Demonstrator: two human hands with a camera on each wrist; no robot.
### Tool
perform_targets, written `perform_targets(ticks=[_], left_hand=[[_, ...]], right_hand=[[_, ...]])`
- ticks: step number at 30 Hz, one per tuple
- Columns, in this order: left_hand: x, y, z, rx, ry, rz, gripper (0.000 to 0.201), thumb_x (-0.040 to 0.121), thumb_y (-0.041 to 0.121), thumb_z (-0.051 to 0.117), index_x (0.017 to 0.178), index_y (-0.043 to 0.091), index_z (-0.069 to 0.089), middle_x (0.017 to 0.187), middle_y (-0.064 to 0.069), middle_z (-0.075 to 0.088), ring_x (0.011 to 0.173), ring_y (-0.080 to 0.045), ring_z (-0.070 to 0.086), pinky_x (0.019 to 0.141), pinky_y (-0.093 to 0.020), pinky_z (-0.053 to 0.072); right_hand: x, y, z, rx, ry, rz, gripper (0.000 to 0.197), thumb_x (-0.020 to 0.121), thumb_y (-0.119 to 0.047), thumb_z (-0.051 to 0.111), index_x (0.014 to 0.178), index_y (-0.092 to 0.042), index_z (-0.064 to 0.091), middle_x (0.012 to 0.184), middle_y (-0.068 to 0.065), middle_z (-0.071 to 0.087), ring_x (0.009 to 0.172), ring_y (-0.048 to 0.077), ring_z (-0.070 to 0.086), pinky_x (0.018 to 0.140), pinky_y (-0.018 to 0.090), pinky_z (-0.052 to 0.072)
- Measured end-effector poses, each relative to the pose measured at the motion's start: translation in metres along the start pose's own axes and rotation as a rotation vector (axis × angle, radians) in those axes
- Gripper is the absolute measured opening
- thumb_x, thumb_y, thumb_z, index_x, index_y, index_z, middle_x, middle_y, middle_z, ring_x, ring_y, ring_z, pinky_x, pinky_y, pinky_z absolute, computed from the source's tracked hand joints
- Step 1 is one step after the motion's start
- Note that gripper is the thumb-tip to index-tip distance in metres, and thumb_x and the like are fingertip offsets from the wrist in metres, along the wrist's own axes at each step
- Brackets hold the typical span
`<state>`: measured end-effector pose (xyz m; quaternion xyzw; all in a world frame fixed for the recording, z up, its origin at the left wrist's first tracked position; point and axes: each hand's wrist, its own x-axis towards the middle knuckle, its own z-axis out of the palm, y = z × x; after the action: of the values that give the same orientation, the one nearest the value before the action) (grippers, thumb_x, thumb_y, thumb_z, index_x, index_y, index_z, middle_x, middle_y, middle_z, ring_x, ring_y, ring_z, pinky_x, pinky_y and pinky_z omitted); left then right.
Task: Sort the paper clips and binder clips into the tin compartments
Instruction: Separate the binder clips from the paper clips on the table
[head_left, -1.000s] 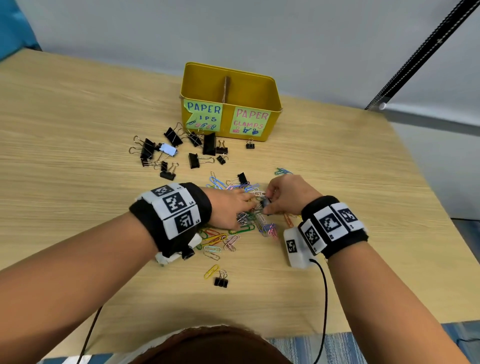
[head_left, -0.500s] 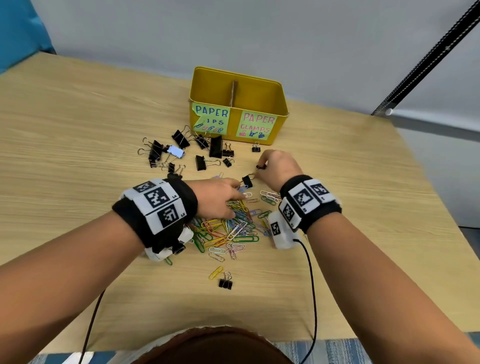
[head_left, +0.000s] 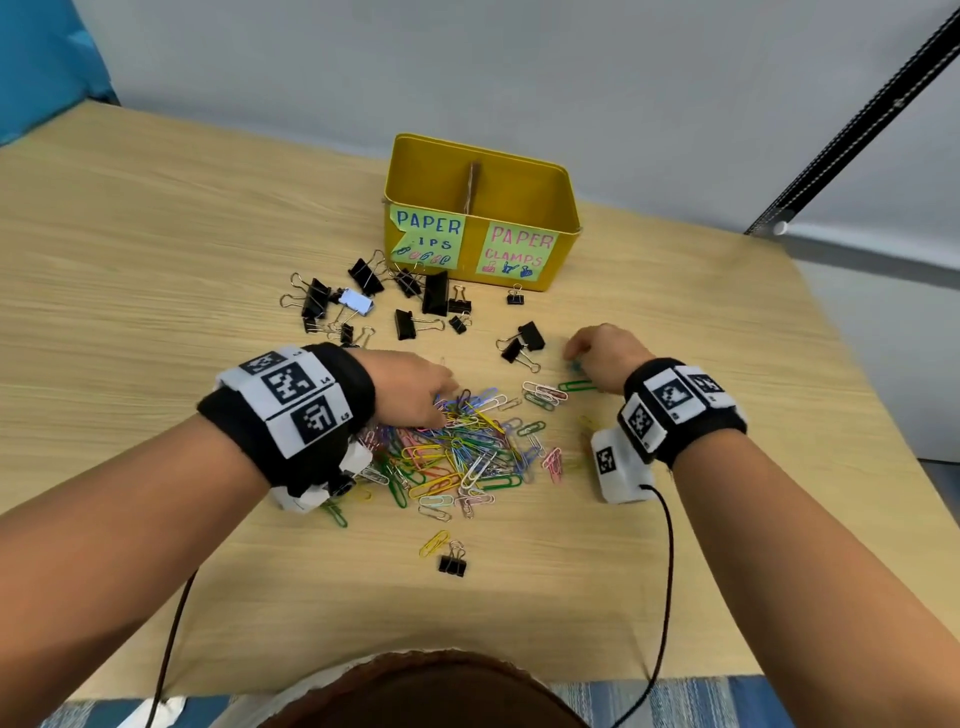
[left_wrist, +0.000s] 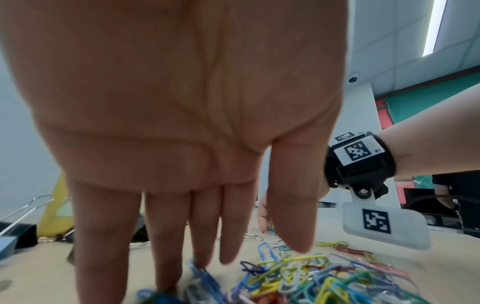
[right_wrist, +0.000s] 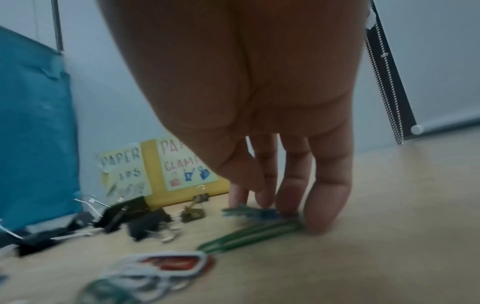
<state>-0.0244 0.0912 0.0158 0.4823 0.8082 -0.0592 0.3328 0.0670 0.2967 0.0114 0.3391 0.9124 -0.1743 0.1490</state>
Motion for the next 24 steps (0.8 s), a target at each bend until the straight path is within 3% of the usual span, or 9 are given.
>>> perform_targets(ticks=[3,5,7,10,13,15,18,22,24], left_hand=[[-0.006,0.003,0.001,-0.026,-0.019,0.043,0.051,0.095,0.035,0.044,0.142,0.020,0.037,0.147,-0.005,0.042,0.130,-0.025,0.044,0.109,-0.038,0.037],[-0.012,-0.001,0.001,-0.111,0.028,0.049,0.051,0.095,0.033,0.044,0.144,0.025,0.033,0.147,-0.002,0.043,0.130,-0.021,0.044,0.109,-0.033,0.036],[-0.016,-0.010,0.000,-0.185,0.125,0.023,0.053,0.095,0.031,0.046,0.145,0.024,0.031,0.149,-0.001,0.039,0.132,-0.020,0.042,0.111,-0.032,0.034],[-0.019,-0.013,0.005,-0.170,0.176,-0.020,0.058,0.094,0.027,0.049,0.147,0.020,0.027,0.153,-0.004,0.031,0.137,-0.021,0.036,0.113,-0.030,0.031],[-0.024,-0.001,0.011,-0.117,0.068,0.004,0.058,0.094,0.027,0.049,0.147,0.022,0.028,0.151,-0.004,0.036,0.134,-0.022,0.039,0.111,-0.030,0.033],[-0.030,0.001,0.013,-0.140,0.092,0.012,0.059,0.092,0.030,0.052,0.146,0.023,0.030,0.150,-0.002,0.037,0.135,-0.021,0.038,0.112,-0.031,0.032],[-0.047,-0.012,0.018,-0.158,0.196,-0.058,0.063,0.083,0.033,0.064,0.140,0.024,0.038,0.141,-0.002,0.042,0.125,-0.022,0.046,0.106,-0.037,0.041],[-0.071,-0.034,0.035,-0.162,0.039,-0.256,0.075,0.063,0.031,0.081,0.127,0.022,0.042,0.110,0.005,0.042,0.099,-0.020,0.055,0.071,-0.030,0.050],[-0.072,-0.032,0.044,-0.116,-0.021,-0.283,0.081,0.058,0.032,0.084,0.124,0.018,0.039,0.110,0.003,0.046,0.096,-0.021,0.056,0.076,-0.034,0.052]], right_hand=[[-0.017,-0.003,0.007,0.145,-0.141,-0.104,0.034,0.091,-0.001,0.041,0.115,-0.008,0.063,0.104,-0.001,0.060,0.096,0.014,0.047,0.065,0.014,0.039],[-0.025,0.000,0.009,0.169,-0.096,-0.120,0.036,0.090,-0.001,0.040,0.118,-0.008,0.062,0.105,0.000,0.060,0.103,0.016,0.050,0.074,0.018,0.038],[-0.027,0.006,0.009,0.060,0.001,-0.079,0.040,0.089,-0.001,0.039,0.121,-0.012,0.059,0.126,0.010,0.057,0.117,0.024,0.051,0.087,0.023,0.038],[-0.036,0.003,0.020,-0.054,-0.067,-0.044,0.042,0.089,-0.004,0.040,0.126,-0.016,0.054,0.135,0.015,0.045,0.122,0.032,0.048,0.103,0.033,0.038],[-0.050,-0.019,0.032,-0.035,-0.140,-0.184,0.045,0.087,-0.001,0.041,0.129,-0.015,0.052,0.132,0.016,0.044,0.120,0.031,0.049,0.101,0.027,0.037],[-0.059,-0.024,0.032,-0.021,-0.119,-0.247,0.046,0.087,-0.005,0.044,0.132,-0.014,0.049,0.133,0.015,0.045,0.121,0.029,0.048,0.099,0.026,0.037],[-0.069,-0.006,0.024,0.011,0.004,-0.157,0.043,0.086,-0.014,0.055,0.128,-0.015,0.050,0.129,0.013,0.047,0.114,0.027,0.050,0.087,0.024,0.036],[-0.082,0.020,0.027,-0.032,-0.110,0.005,0.051,0.078,-0.021,0.068,0.125,-0.015,0.048,0.123,0.011,0.044,0.081,0.019,0.054,0.064,0.020,0.043],[-0.085,0.016,0.035,0.037,-0.156,-0.005,0.054,0.074,-0.019,0.072,0.122,-0.013,0.049,0.116,0.008,0.042,0.064,0.017,0.053,0.052,0.021,0.042]])
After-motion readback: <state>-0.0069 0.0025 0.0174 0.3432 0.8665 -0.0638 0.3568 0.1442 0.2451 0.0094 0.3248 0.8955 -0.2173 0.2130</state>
